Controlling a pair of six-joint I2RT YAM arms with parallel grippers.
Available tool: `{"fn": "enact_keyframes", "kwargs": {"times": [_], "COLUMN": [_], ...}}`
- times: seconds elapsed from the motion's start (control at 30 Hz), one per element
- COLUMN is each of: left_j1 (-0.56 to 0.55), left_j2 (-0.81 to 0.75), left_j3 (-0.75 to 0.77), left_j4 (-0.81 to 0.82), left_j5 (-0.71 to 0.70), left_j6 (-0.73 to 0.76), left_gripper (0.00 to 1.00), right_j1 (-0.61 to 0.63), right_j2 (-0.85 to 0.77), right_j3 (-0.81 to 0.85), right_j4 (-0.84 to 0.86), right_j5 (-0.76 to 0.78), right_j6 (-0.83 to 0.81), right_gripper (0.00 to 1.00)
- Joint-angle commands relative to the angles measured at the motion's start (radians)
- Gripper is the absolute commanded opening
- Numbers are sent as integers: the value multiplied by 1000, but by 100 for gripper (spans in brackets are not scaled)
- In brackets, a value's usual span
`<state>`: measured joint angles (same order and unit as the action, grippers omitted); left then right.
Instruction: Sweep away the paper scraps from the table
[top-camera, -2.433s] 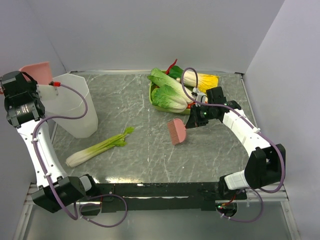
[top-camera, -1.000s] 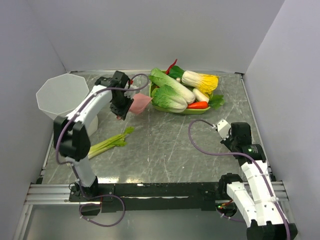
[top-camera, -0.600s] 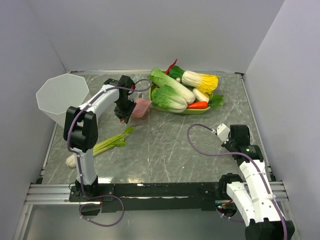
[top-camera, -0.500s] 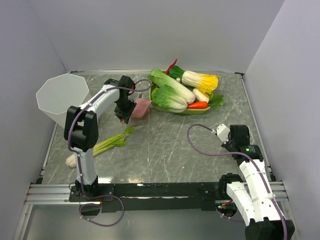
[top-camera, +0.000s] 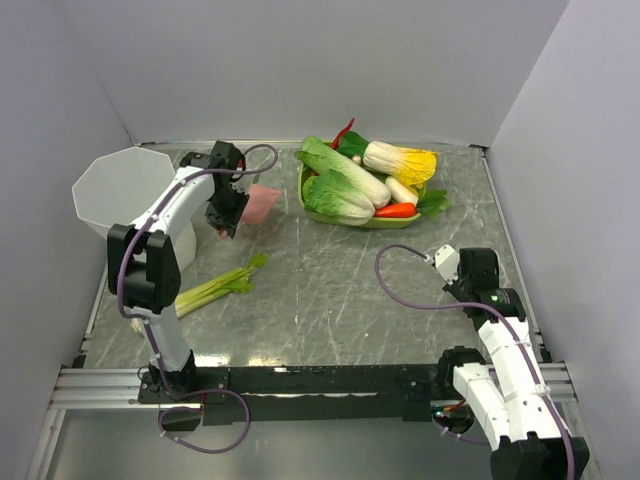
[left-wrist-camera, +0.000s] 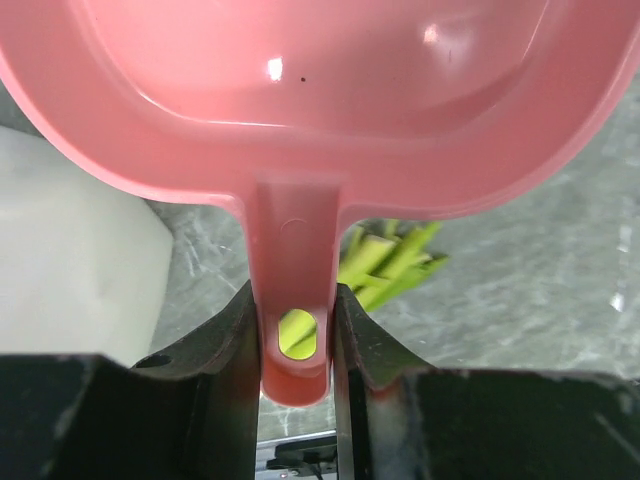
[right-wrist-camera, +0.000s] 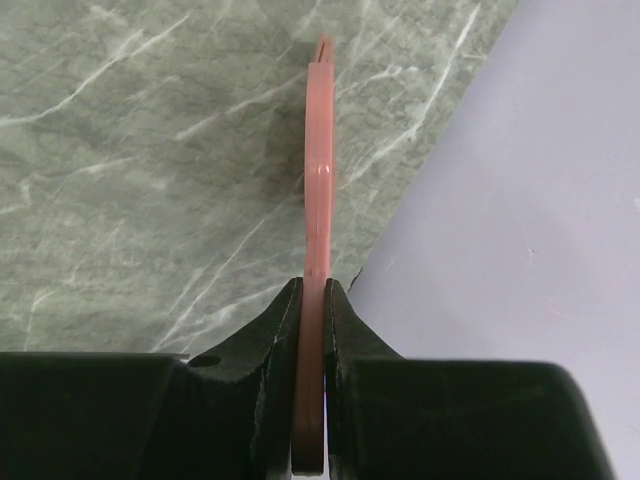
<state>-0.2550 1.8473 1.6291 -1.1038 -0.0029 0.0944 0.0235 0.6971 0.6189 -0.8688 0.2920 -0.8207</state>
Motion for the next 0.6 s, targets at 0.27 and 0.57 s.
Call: {"fn": "enact_keyframes", "kwargs": {"times": [0.27, 0.57], "left_j1": [3, 7], "left_j2": [208, 199], "left_j3": [100, 28], "left_j4": [12, 19], "left_j5": [-31, 12], "left_j6": [53, 51], "left_gripper": [13, 48], "right_j1": [-5, -5], "right_j2": [71, 85], "right_j3": [7, 38], "right_j4": [67, -134], "right_j5": [-8, -353], "right_j6": [52, 114], "right_gripper": [0, 29]}}
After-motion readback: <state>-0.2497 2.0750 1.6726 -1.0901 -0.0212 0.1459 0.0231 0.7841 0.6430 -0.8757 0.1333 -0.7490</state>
